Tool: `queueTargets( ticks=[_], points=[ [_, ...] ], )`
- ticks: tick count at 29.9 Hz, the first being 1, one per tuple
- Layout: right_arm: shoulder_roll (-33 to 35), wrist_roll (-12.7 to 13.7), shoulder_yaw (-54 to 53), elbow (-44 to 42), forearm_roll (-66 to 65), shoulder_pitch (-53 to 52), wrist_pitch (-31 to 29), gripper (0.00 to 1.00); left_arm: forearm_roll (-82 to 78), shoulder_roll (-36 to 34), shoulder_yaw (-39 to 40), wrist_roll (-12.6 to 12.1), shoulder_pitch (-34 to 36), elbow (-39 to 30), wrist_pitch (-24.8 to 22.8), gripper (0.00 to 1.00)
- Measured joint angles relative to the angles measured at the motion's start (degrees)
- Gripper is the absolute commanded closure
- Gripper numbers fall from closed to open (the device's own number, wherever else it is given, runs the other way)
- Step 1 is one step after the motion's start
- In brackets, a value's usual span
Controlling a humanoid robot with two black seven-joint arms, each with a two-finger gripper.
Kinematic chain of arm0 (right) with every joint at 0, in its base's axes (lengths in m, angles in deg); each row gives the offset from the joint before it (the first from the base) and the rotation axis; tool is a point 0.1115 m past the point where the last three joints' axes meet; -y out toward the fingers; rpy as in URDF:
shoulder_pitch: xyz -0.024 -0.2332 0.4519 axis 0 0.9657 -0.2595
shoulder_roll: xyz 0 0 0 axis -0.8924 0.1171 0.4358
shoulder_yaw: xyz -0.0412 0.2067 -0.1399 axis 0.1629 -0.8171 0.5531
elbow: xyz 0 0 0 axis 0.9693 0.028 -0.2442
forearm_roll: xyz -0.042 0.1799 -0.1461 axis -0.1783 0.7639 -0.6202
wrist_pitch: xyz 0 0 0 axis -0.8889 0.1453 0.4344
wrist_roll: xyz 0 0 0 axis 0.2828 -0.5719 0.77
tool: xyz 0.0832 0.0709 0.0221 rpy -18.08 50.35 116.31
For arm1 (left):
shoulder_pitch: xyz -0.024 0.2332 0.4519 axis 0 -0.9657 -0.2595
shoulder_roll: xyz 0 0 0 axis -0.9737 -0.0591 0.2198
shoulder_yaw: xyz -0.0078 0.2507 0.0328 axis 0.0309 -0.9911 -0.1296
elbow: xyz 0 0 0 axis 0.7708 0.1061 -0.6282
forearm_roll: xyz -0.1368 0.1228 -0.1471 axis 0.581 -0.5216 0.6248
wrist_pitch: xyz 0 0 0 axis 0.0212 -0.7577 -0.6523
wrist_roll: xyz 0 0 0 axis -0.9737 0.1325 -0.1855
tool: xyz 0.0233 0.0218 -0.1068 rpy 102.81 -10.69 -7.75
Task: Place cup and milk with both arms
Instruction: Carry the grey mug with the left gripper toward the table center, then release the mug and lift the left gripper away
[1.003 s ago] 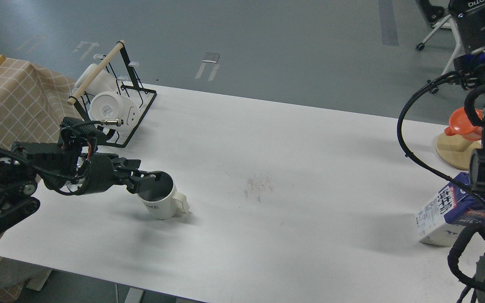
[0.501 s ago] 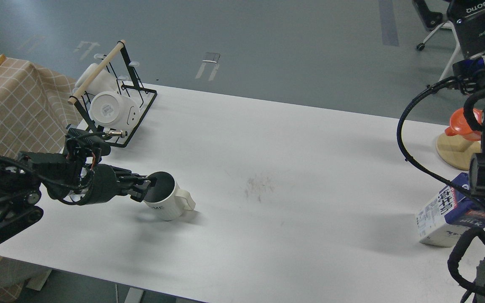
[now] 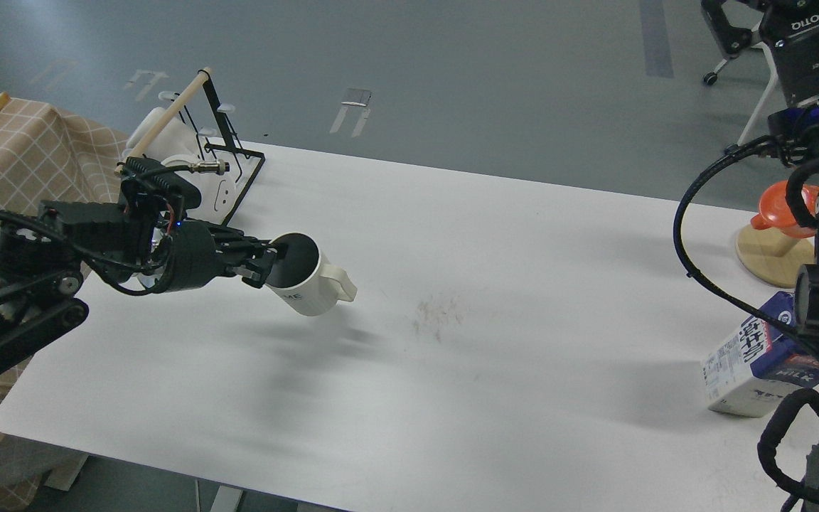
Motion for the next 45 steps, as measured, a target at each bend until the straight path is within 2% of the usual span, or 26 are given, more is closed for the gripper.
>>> queueTargets(
  ticks=[5,8,15,21,29,31,32,35,37,40,45],
  points=[
    [0.6,0.0,-1.1,0.0,0.0,0.9,0.0,0.0,-0.3,8.0,-1.7,-4.0,3.4,0.8,0.0,1.0],
    [1.3,0.0,-1.6,0.0,0.0,1.3,0.0,0.0,-0.3,13.1,-5.4,-5.2,7.0,3.0,0.0,1.0],
    [1.6,0.0,-2.3,0.0,0.1,2.4,0.0,0.0,-0.3,22.9,-13.7,-6.3,13.1,10.4,0.0,1.0],
    [1.6,0.0,-2.8,0.1,0.1,3.3,0.0,0.0,-0.3,27.9,-16.5,-6.8,14.5,15.6,0.0,1.0],
    [1.6,0.0,-2.9,0.2,0.1,3.7,0.0,0.0,-0.4,31.7,-17.1,-7.8,14.6,17.4,0.0,1.0],
    [1.6,0.0,-2.9,0.2,0.1,3.7,0.0,0.0,-0.4,32.2,-17.3,-8.0,14.6,18.2,0.0,0.74],
    [1.6,0.0,-3.0,0.3,0.1,3.8,0.0,0.0,-0.4,32.3,-17.6,-8.2,14.7,18.7,0.0,0.55],
    [1.7,0.0,-3.3,0.3,0.1,4.3,0.0,0.0,-0.3,32.6,-18.2,-9.3,14.7,20.0,0.0,0.43],
    [1.7,0.0,-3.5,0.3,0.1,4.5,0.0,0.0,-0.1,32.7,-18.3,-10.4,14.7,20.3,0.0,0.4],
    [1.7,0.0,-3.6,0.3,0.1,4.8,0.0,0.0,0.4,32.7,-18.1,-11.4,14.7,20.4,0.0,0.26],
    [1.7,0.1,-4.0,0.5,0.1,4.9,0.0,0.0,4.1,32.8,-16.4,-11.7,17.8,19.8,0.0,0.16]
  ],
)
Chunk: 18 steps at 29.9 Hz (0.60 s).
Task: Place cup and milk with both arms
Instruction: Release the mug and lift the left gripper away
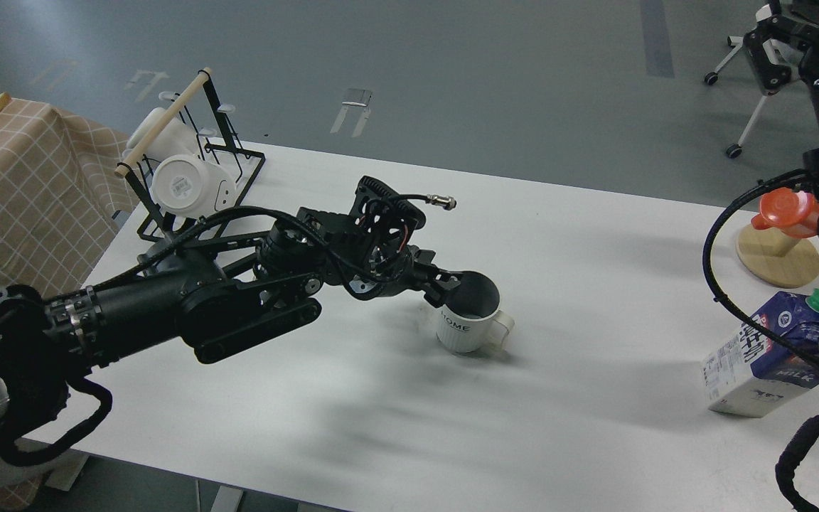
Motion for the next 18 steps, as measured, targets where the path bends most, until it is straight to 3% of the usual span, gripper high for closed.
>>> queueTargets(
  ticks=[9,14,18],
  points=[
    [2.4,0.5,-0.3,0.8,0.1,0.6,0.0,0.0,18.0,-5.1,5.7,0.0,8.6,-0.1,0.0,0.09],
    [6.5,2.4,0.6,1.1,0.3,2.0,0.0,0.0,31.0,-9.5,16.7,0.5,8.0,0.8,0.0,0.02],
    [10.0,2.8,0.5,2.9,1.0,5.3,0.0,0.0,49.8,-10.8,29.2,0.7,2.5,3.2,0.0,0.02]
  ],
)
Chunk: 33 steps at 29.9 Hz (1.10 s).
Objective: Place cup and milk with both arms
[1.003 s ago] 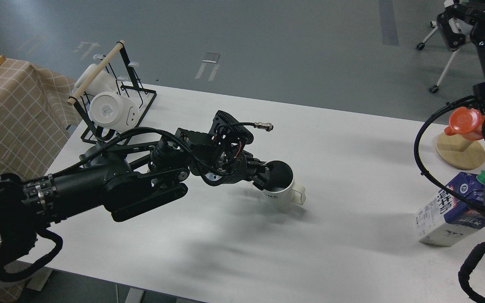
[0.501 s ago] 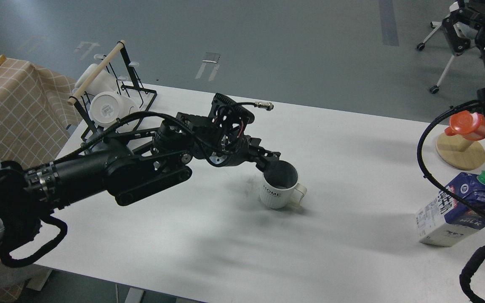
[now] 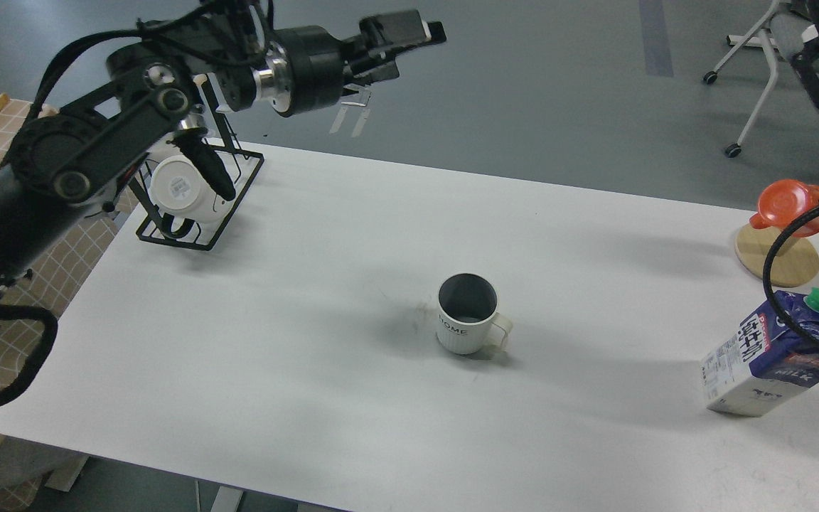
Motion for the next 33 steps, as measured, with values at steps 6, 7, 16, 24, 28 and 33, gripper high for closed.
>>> queueTargets(
  ticks=[6,7,16,24,28,33],
  points=[
    [5.2,0.0,-0.6,4.3,10.1,8.2,0.0,0.0,26.3,-0.3,11.5,-0.1,-5.9,2.2,4.0,0.02],
    [5.8,0.0,-0.8,5.4,11.9,10.0,0.0,0.0,28.0,-0.3,12.0,-0.1,-6.2,2.6,4.8,0.02],
    [6.1,0.0,-9.6,17.2,31.8,32.4,0.0,0.0,33.9,-0.1,23.5,1.1,-8.9,8.8,11.3,0.02],
    [4.4,-0.4,-10.8,14.1,34.6,45.6,0.0,0.0,37.4,2.5,25.4,1.2,-12.6,9.8,17.0,0.02],
    [4.2,-0.1,-10.8,7.5,34.3,49.0,0.0,0.0,38.3,3.9,26.4,1.3,-13.2,8.1,19.2,0.02],
    [4.2,0.1,-9.2,0.1,33.4,51.8,0.0,0.0,38.0,5.2,25.9,1.1,-13.1,6.1,21.6,0.02]
  ],
)
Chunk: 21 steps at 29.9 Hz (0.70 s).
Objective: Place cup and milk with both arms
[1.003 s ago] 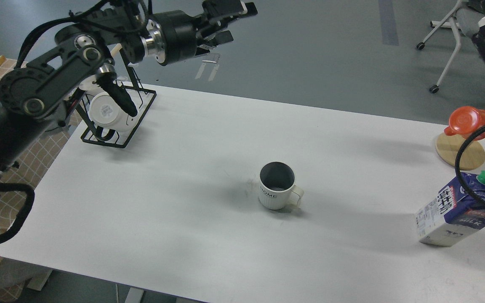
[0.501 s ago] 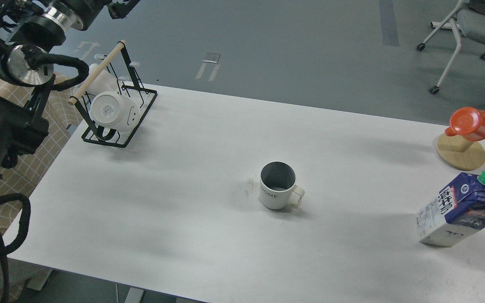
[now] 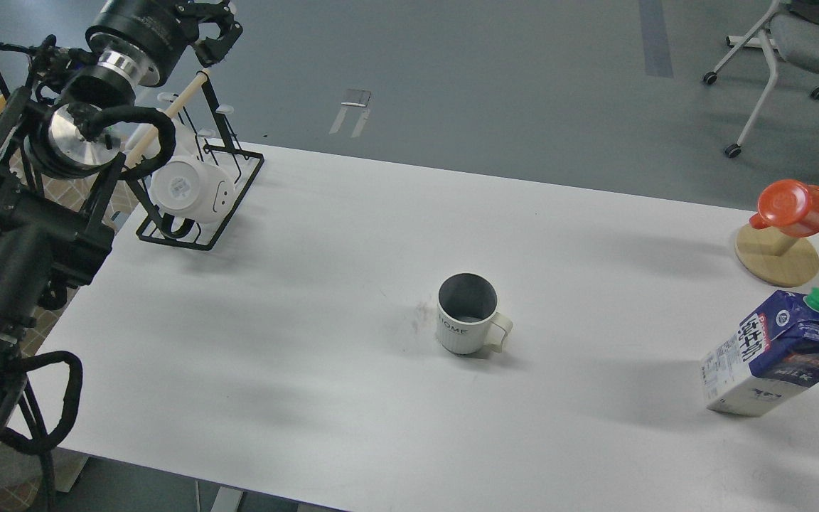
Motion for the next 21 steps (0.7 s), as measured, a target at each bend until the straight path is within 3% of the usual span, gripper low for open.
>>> queueTargets(
  ticks=[12,21],
  points=[
    [-12.6,0.8,8.0,7.8,-0.1,8.6,0.0,0.0,-0.6,0.4,-0.2,-0.7,0.5,-0.2,-0.1,0.02],
    [-15.2,1.2,10.4,20.5,0.5,14.6,0.0,0.0,-0.6,0.1,-0.2,-0.7,0.0,-0.2,-0.2,0.02]
  ],
)
